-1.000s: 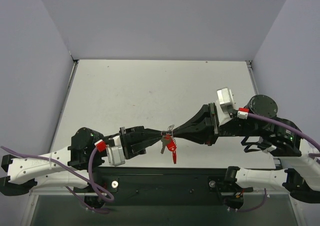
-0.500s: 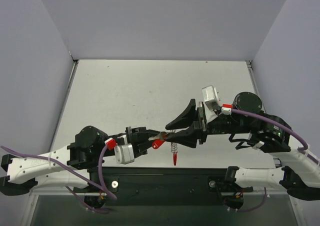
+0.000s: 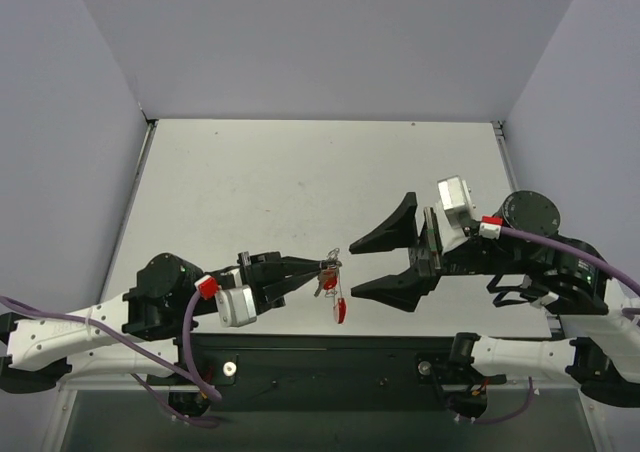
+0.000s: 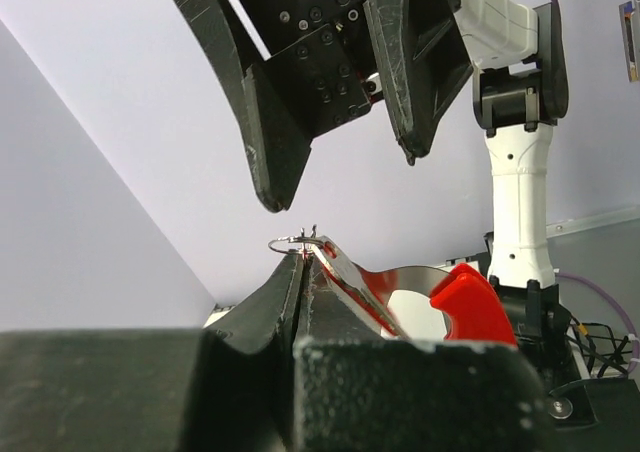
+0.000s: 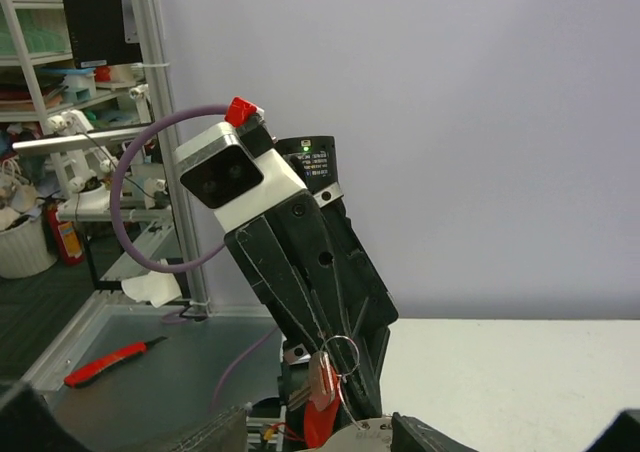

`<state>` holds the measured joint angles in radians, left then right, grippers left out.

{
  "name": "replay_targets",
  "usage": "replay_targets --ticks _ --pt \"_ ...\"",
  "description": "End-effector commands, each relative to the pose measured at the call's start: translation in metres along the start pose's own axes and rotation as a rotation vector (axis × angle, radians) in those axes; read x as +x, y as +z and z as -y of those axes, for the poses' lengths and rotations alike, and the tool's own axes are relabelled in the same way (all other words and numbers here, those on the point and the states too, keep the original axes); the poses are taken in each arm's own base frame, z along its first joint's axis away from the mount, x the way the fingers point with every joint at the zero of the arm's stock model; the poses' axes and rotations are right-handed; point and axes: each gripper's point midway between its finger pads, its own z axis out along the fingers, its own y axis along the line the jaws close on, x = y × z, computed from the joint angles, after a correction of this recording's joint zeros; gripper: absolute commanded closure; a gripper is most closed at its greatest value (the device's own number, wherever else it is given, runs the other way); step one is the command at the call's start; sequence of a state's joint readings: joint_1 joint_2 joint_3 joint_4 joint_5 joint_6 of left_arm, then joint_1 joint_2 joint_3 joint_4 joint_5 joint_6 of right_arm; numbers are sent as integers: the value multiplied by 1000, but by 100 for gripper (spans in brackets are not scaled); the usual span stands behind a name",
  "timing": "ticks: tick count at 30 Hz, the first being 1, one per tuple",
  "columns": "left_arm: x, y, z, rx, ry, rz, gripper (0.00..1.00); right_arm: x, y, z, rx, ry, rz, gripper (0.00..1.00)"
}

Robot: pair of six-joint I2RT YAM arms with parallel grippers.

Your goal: Put the keys on the keyring

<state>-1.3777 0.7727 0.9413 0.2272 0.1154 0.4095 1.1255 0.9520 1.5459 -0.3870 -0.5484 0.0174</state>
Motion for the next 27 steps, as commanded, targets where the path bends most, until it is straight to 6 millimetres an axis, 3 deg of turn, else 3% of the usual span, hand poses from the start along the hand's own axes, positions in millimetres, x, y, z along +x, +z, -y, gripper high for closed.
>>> replay_targets --ticks 1,5,12,21,27 --pt "-27 -1 -16 -47 24 66 100 -19 -5 1 21 -31 51 44" --pt "-26 2 -13 -30 23 55 100 -7 3 15 66 -35 -14 59" --pt "-28 3 -13 -23 21 50 100 6 9 32 137 -40 -71 64" --pt "-24 6 -12 -18 22 35 100 14 14 35 136 -37 -105 69" --pt "-26 4 -14 -25 24 40 100 17 14 35 134 -41 -115 86"
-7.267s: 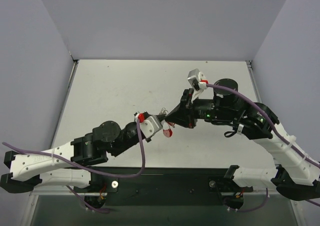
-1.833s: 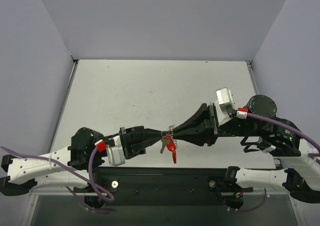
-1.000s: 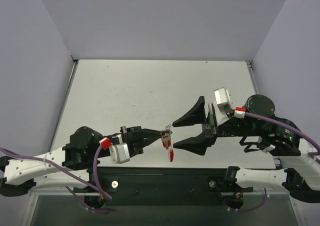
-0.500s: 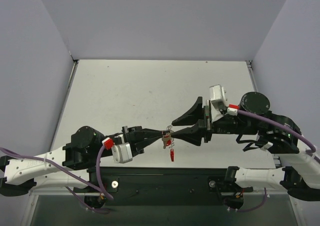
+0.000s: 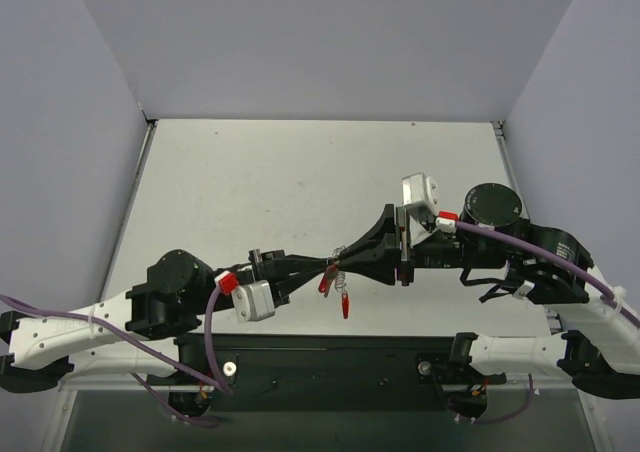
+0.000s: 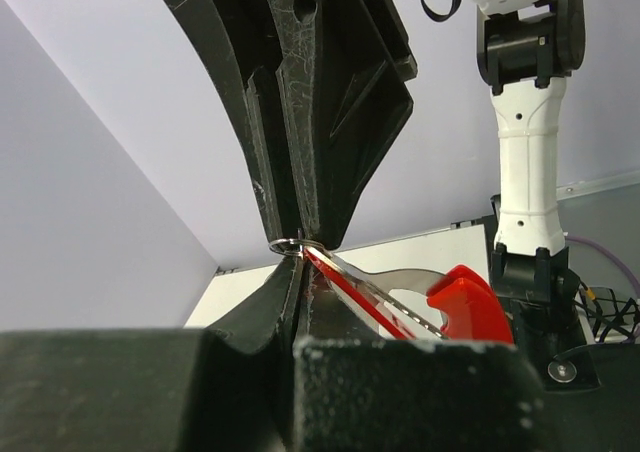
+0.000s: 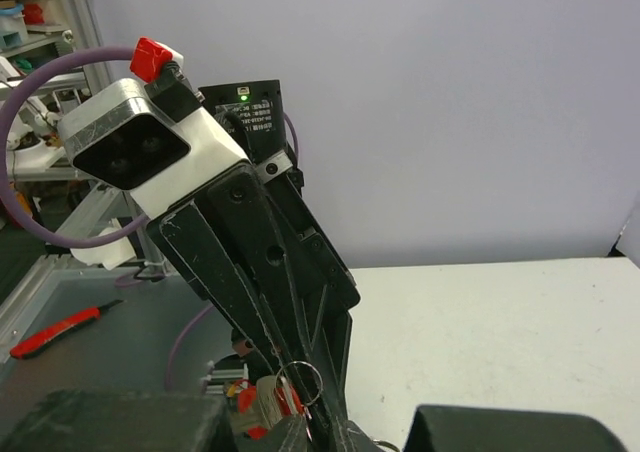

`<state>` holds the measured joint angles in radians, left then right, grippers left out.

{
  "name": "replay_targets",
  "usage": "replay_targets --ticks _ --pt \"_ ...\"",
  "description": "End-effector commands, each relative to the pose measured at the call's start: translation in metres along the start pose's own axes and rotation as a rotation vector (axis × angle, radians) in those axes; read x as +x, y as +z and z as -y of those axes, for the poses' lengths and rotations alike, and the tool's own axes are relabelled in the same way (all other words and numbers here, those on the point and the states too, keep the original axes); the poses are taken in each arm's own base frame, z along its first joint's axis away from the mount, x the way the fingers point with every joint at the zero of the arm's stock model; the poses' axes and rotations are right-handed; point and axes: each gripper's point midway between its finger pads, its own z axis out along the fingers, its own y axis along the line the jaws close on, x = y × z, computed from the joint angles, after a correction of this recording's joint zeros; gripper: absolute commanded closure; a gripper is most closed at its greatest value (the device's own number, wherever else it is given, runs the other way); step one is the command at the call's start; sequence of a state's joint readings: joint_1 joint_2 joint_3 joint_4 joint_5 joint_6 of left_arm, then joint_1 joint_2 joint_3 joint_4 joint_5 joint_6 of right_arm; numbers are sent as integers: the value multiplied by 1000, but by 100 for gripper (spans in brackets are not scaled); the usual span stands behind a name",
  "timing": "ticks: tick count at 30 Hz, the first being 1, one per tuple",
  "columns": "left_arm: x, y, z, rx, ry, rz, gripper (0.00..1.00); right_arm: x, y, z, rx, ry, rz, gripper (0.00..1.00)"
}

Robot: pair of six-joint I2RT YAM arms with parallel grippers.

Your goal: Put the keys on the keyring

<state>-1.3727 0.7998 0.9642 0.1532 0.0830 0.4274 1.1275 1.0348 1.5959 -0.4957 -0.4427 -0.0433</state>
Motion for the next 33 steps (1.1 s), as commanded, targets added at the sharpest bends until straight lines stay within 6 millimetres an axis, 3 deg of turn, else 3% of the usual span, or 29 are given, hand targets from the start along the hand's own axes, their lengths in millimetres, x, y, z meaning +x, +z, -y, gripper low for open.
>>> replay_targets --ticks 1,3,11,16,22,25,28,33 --pt "-46 -2 -13 -23 11 131 100 -8 0 7 31 -30 18 92" --pt "-47 -3 -13 -23 10 135 100 -7 0 6 29 -32 13 100" --pt "-52 -5 -14 -24 2 158 100 -5 0 7 30 -35 5 100" --pt "-54 -3 -13 -17 -7 158 100 -2 -2 8 41 -39 2 74" --pt "-54 -4 -13 -18 -14 157 100 -3 -7 5 29 -48 12 65" --pt "-55 -4 -12 -15 -17 163 100 -2 -7 4 20 -49 10 71" --pt "-57 -4 -11 -3 -19 172 100 -1 -4 1 3 -45 3 87" --pt "-58 -2 -5 25 -27 178 100 -2 -2 -3 -23 -49 6 100"
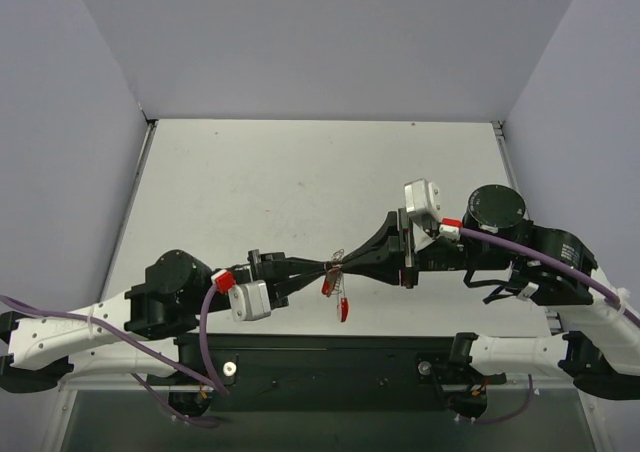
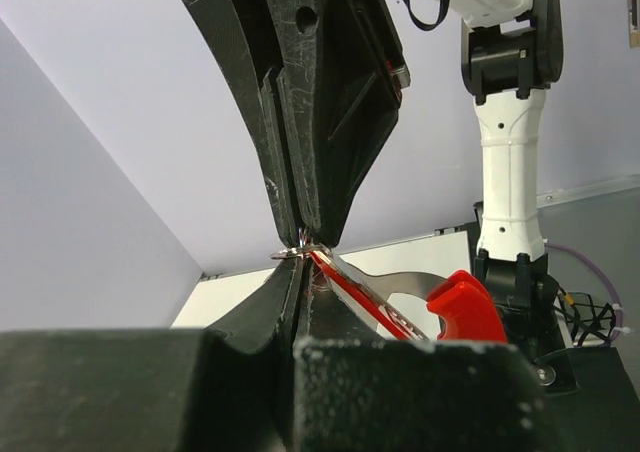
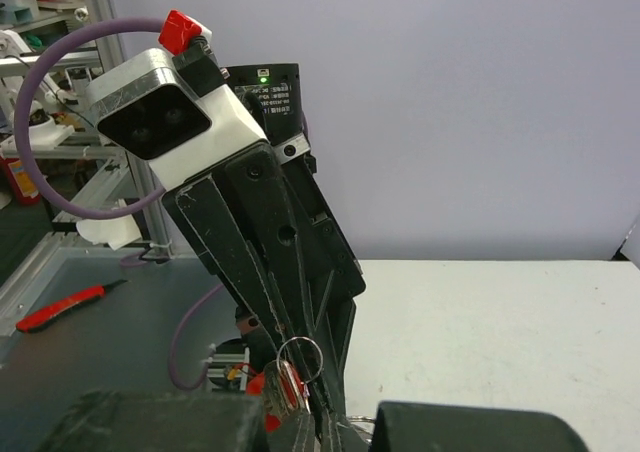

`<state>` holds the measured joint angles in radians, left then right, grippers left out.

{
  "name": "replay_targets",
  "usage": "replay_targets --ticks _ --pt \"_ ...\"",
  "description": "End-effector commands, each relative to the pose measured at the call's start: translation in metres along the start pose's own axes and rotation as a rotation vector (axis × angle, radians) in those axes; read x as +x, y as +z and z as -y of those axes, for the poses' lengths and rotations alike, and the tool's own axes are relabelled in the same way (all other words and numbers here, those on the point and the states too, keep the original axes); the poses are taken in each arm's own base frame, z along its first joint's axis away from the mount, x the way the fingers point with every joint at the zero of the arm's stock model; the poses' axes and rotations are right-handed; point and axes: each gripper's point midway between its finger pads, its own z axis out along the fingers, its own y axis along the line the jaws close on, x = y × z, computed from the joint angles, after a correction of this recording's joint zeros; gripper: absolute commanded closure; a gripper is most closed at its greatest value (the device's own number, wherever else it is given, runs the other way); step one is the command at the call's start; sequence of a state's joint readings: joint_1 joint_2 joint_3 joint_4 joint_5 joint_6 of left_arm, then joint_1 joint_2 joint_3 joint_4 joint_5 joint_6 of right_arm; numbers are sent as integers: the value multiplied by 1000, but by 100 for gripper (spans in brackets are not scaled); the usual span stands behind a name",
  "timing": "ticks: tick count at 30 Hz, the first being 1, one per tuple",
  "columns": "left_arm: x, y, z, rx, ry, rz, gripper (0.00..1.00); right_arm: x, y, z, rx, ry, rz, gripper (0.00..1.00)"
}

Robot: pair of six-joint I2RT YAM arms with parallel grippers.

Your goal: Put the keys on the keyring

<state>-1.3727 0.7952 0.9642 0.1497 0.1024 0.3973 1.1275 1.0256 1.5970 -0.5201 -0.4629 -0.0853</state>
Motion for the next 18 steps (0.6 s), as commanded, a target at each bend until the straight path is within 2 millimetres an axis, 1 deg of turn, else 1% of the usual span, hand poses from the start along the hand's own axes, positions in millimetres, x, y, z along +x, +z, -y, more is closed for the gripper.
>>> replay_targets --ticks 1,6,11,15,16,18 --pt "-56 0 -7 14 5 168 100 -5 2 0 -3 -10 19 100" --pt "-55 2 -5 26 -4 169 100 -6 0 -2 -13 -14 27 100" --pt "-52 0 -10 -9 -15 159 100 -9 -2 -2 -9 -21 48 100" --pt "-53 -4 -12 -24 -17 173 99 -14 -8 -3 -4 -30 82 100" --pt "-54 -5 -12 -27 -18 175 99 -15 -8 -4 -7 -30 85 100" --pt "-54 -6 -12 -30 -22 174 93 -17 -9 -4 -8 -34 95 100"
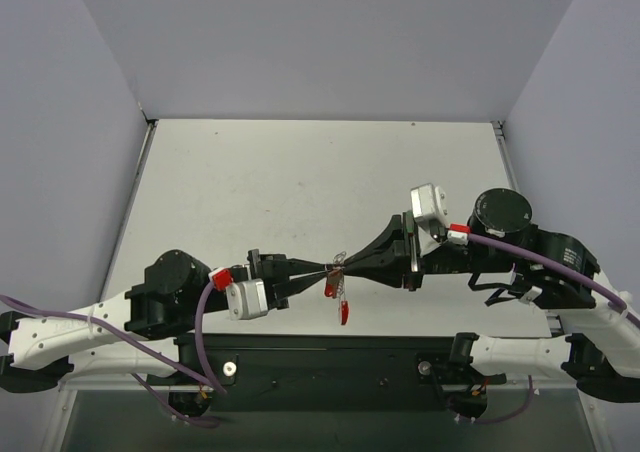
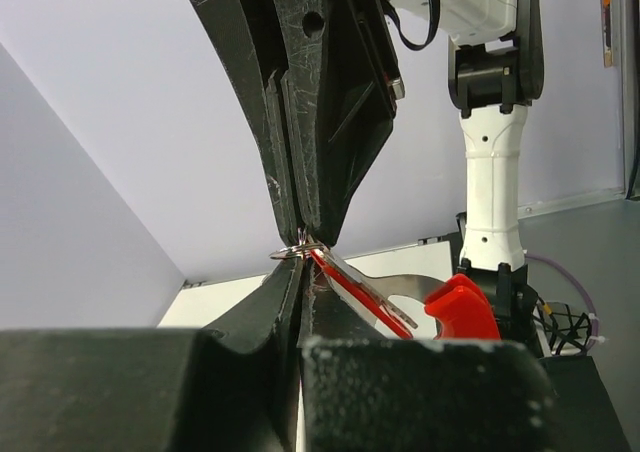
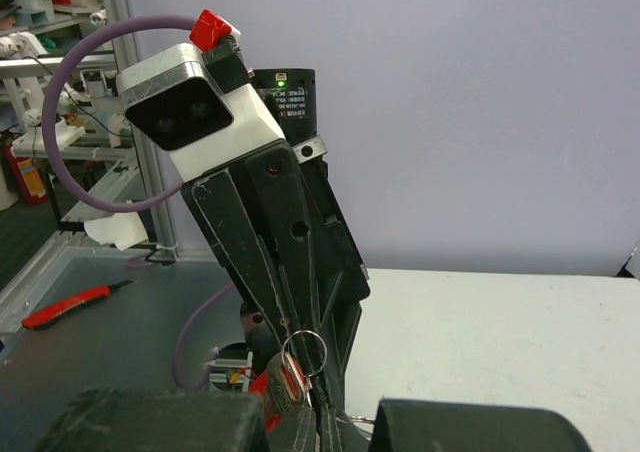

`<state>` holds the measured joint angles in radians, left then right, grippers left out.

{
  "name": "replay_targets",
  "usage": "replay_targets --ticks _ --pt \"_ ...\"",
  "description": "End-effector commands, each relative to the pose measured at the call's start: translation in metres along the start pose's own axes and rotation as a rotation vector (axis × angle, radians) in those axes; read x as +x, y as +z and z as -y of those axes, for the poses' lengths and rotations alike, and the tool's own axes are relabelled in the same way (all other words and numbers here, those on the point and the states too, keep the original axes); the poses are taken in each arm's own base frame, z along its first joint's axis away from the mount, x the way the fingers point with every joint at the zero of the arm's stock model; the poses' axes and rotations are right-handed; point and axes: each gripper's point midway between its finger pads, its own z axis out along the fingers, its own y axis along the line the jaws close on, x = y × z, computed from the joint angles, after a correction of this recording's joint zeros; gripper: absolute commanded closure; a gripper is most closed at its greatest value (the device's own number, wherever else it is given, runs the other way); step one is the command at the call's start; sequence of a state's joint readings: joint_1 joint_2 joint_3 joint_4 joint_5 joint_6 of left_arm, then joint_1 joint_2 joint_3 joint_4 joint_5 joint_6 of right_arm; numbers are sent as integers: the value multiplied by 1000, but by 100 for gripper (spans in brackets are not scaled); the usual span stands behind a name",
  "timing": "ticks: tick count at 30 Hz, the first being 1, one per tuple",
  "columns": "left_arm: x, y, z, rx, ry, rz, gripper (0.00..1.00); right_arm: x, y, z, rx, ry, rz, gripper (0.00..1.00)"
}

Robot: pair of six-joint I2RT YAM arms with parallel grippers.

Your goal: Put the keys on the keyring

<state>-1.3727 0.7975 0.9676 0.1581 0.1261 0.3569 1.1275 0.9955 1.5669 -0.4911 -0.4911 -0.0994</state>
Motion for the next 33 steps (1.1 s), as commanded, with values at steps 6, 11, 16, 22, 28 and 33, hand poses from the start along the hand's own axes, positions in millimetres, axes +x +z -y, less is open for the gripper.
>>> replay_targets --ticks 6,11,16,22,28,33 --pt "-49 -8 -16 -55 17 154 62 -19 -4 0 6 -13 83 100" --pt "-47 -10 -16 -61 16 148 49 -23 -5 0 11 -16 99 100" --pt "-42 -15 -18 -71 17 114 43 -26 -6 0 11 -19 106 100" --pt "-40 -19 -19 -76 11 97 43 -23 -3 2 18 -18 96 100" --pt "-30 -19 -21 -99 -5 60 43 -16 1 6 32 -8 76 100" --pt "-22 -20 -23 -118 -32 19 42 -5 7 9 31 5 48 100"
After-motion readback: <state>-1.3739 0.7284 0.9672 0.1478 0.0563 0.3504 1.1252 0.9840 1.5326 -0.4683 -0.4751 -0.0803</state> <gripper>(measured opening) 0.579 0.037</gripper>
